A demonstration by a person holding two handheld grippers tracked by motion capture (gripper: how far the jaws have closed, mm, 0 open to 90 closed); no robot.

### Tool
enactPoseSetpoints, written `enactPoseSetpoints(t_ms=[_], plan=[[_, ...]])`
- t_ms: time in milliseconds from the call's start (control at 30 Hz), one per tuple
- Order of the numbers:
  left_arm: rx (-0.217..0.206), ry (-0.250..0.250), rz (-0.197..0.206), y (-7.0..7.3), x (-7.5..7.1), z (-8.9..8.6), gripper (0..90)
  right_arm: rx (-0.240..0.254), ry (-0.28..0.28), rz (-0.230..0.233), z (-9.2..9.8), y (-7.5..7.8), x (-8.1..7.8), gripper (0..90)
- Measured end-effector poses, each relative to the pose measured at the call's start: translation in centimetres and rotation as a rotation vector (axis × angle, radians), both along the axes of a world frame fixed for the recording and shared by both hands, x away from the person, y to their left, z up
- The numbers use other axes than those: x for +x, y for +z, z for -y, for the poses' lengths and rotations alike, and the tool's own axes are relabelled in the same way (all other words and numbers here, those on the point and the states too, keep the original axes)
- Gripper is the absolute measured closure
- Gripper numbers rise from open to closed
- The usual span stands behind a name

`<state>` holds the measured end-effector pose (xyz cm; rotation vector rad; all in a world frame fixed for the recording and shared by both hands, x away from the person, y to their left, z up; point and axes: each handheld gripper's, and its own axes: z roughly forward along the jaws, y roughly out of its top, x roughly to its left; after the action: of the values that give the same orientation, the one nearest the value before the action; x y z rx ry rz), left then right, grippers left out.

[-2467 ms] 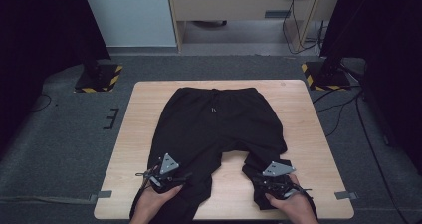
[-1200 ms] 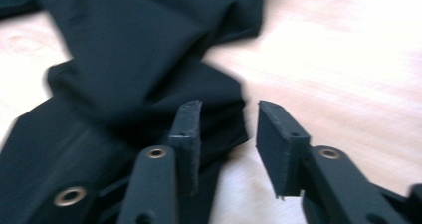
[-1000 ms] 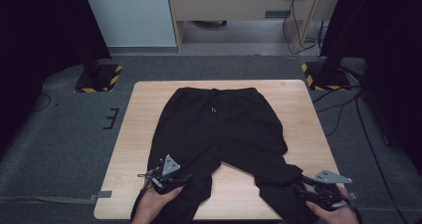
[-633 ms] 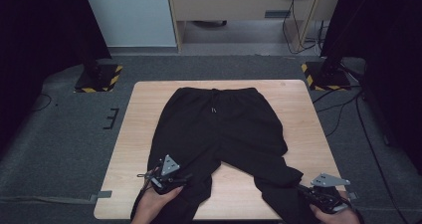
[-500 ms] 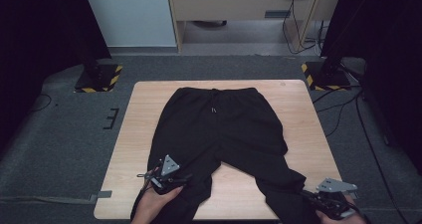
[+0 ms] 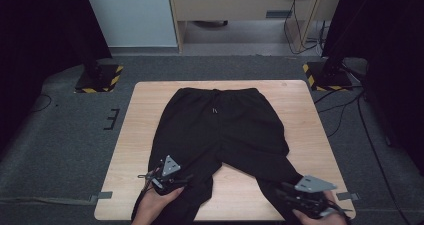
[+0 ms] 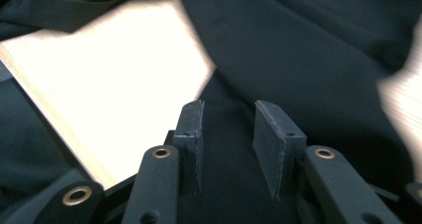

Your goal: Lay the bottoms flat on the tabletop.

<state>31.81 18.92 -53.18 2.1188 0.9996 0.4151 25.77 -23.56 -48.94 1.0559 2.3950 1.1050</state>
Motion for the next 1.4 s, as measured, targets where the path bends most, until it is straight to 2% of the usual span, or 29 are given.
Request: enactPoseSetpoints(t_ms=[133, 267, 333, 367, 400, 433, 500, 567, 633, 800, 867, 1000, 1100, 1133, 1200, 1267, 1333, 1400], plan=[[0.002, -0.001, -0.001, 0.0, 0.0, 0.0, 41.0, -0.033, 0.013, -0.023, -2.8, -1.9, 1.0, 59.5], [0.001, -0.004, 0.000, 0.0, 0.0, 0.0, 41.0, -0.038, -0.013, -0.040, -3.1, -2.9, 1.6, 57.6], [0.002, -0.004, -0.001, 0.0, 0.1, 0.0, 40.9, -0.059, -0.014, -0.051, -3.3, -3.3, 1.6, 58.9], [0.002, -0.004, 0.000, 0.0, 0.0, 0.0, 40.9, -0.069, -0.015, -0.057, -3.4, -3.5, 1.6, 61.7], [0.003, -0.003, 0.000, 0.0, 0.0, 0.0, 41.0, -0.071, -0.021, -0.037, -3.4, -3.6, 1.6, 66.5], [0.003, -0.004, -0.001, 0.0, 0.0, 0.0, 40.9, -0.070, -0.019, -0.040, -3.3, -3.6, 1.6, 75.1], [0.004, -0.004, -0.001, 0.0, 0.1, 0.0, 40.9, -0.072, -0.019, -0.043, -3.2, -3.5, 1.7, 84.5], [0.003, -0.004, -0.001, 0.0, 0.1, 0.0, 40.9, -0.074, -0.017, -0.041, -3.2, -3.5, 1.8, 88.2], [0.003, -0.004, -0.001, 0.0, 0.1, 0.0, 40.9, -0.063, 0.012, -0.063, -3.4, -3.4, 1.6, 88.6], [0.002, -0.004, -0.001, 0.0, 0.1, 0.0, 40.9, 0.035, 0.179, -0.111, -5.2, -3.0, -0.5, 88.5], [0.002, -0.004, -0.001, 0.0, 0.1, 0.0, 41.0, 0.062, 0.217, -0.129, -5.8, -2.8, -1.2, 88.4], [0.002, -0.004, 0.000, 0.0, 0.0, 0.0, 41.0, 0.094, 0.256, -0.108, -6.2, -2.0, -1.8, 83.8], [0.002, -0.004, 0.000, 0.0, 0.0, 0.0, 41.0, 0.119, 0.237, -0.073, -5.6, -0.9, -1.8, 61.9], [0.002, -0.005, -0.001, 0.0, 0.0, -0.1, 41.0, 0.132, 0.209, -0.057, -5.2, -0.3, -1.6, 55.9], [0.002, -0.005, -0.001, 0.0, 0.0, -0.1, 41.0, 0.152, 0.167, -0.023, -4.0, 0.8, -1.2, 48.2], [0.003, -0.005, -0.001, 0.0, 0.0, 0.0, 41.0, 0.155, 0.100, 0.017, -2.7, 1.7, -0.4, 41.8], [0.003, -0.004, -0.001, 0.0, 0.0, 0.0, 41.0, 0.156, 0.035, 0.051, -1.3, 2.3, 0.8, 41.3], [0.003, -0.004, -0.001, 0.0, 0.0, 0.0, 41.0, 0.125, -0.023, 0.074, -0.2, 2.5, 2.2, 45.5]])
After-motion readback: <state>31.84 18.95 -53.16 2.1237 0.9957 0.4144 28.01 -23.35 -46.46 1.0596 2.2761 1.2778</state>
